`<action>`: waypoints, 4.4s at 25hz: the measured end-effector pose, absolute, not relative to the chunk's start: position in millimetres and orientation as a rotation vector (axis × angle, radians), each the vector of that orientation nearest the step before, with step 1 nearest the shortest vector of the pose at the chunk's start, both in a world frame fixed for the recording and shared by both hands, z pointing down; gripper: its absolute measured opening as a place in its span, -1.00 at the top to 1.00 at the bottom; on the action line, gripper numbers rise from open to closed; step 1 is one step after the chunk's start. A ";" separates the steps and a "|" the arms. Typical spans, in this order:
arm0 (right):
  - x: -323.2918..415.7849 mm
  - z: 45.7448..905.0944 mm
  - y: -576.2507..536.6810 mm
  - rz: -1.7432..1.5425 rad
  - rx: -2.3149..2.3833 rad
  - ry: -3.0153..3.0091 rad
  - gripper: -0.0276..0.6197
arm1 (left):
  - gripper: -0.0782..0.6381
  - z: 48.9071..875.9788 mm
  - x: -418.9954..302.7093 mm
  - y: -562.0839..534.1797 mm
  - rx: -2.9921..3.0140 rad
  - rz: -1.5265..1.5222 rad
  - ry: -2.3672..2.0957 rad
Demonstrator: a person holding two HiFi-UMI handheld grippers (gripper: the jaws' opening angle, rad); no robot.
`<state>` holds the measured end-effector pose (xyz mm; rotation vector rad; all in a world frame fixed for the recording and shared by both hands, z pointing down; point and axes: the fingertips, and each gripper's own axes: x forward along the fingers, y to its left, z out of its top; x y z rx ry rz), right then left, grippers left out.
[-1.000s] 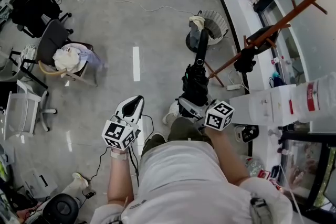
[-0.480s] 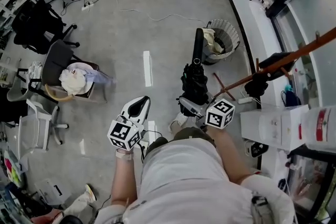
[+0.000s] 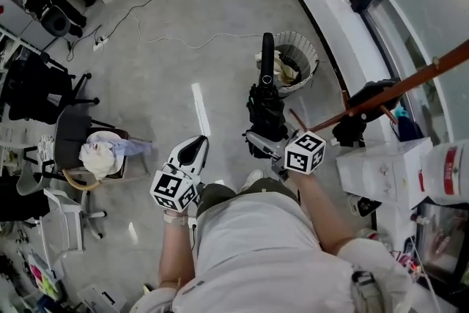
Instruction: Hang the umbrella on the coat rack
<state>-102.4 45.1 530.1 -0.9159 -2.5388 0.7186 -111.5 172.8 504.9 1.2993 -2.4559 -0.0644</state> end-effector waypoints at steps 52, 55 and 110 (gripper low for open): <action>-102.0 398.4 -91.8 0.866 -0.263 -3.210 0.06 | 0.77 479.2 -175.8 -71.4 2.622 0.115 -1.198; -104.3 393.7 -88.6 0.819 -0.401 -3.220 0.06 | 0.77 487.3 -178.0 -77.3 2.614 0.108 -1.222; -47.6 390.8 -173.6 0.827 -1.160 -3.138 0.05 | 0.77 487.4 -118.4 -130.3 2.311 0.254 -1.531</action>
